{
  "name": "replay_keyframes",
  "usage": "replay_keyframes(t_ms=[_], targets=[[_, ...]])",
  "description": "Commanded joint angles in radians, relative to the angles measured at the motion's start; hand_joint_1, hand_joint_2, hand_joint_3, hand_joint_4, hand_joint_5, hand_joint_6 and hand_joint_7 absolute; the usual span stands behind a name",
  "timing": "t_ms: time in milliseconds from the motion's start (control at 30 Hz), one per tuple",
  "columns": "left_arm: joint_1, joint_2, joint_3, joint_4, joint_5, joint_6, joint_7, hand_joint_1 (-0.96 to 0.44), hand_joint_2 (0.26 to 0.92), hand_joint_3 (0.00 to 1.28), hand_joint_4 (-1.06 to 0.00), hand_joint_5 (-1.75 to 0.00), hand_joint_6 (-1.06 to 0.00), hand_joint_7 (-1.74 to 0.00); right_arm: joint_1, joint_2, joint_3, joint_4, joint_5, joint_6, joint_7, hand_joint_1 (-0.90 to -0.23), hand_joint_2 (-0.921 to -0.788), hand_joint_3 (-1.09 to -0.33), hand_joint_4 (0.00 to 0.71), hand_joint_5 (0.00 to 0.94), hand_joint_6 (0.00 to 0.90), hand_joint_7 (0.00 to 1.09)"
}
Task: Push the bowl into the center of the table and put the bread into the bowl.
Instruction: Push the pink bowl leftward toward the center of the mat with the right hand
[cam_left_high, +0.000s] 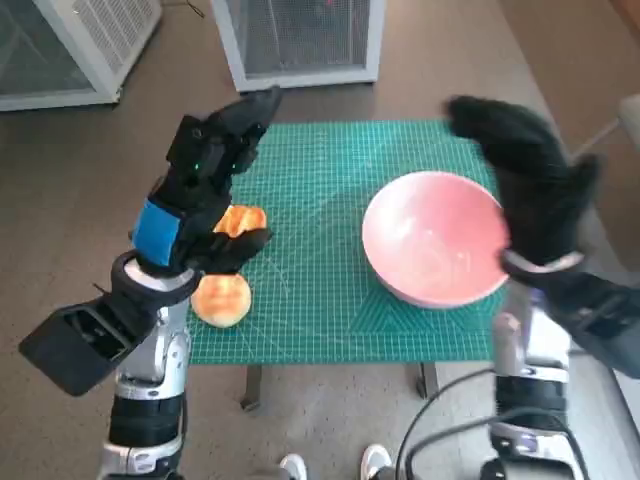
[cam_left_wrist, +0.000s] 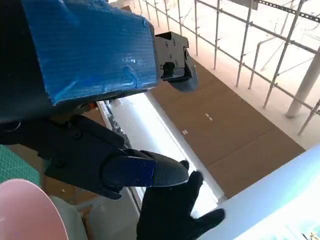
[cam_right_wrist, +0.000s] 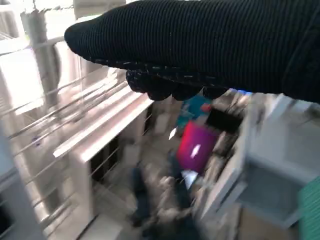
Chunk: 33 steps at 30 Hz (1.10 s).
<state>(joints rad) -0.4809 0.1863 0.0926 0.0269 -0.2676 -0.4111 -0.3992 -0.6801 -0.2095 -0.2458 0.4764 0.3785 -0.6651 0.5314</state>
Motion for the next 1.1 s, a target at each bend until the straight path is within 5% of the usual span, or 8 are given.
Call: replay_keyframes(t_ms=[33, 300, 533, 1100], targets=[[-0.001, 0.002, 0.008, 0.011, -0.012, -0.020, -0.010, -0.67, 0.921, 0.30, -0.20, -0.03, 0.00, -0.68, -0.027, -0.048, -0.056, 0.146, -0.040, -0.059, -0.056, -0.522, -0.921, -0.550, 0.371, 0.000, 0.064, 0.61], [-0.002, 0.001, 0.011, 0.026, -0.012, -0.033, -0.012, -0.66, 0.921, 0.30, -0.20, -0.03, 0.00, -0.67, -0.095, -0.118, -0.113, 0.426, -0.077, -0.104, -0.152, -0.492, -0.921, -0.617, 0.357, 0.001, 0.014, 0.69], [-0.002, 0.002, 0.013, 0.034, -0.015, -0.040, -0.014, -0.67, 0.921, 0.29, -0.20, -0.02, 0.00, -0.67, -0.128, -0.143, -0.145, 0.643, -0.082, -0.059, -0.227, -0.476, -0.921, -0.668, 0.343, 0.000, 0.000, 0.71], [0.008, 0.015, 0.022, 0.021, -0.015, -0.038, -0.018, -0.65, 0.921, 0.29, -0.20, -0.02, -0.03, -0.60, -0.084, -0.108, -0.171, 0.833, -0.096, 0.189, -0.358, -0.446, -0.921, -0.723, 0.328, 0.000, 0.125, 0.57]])
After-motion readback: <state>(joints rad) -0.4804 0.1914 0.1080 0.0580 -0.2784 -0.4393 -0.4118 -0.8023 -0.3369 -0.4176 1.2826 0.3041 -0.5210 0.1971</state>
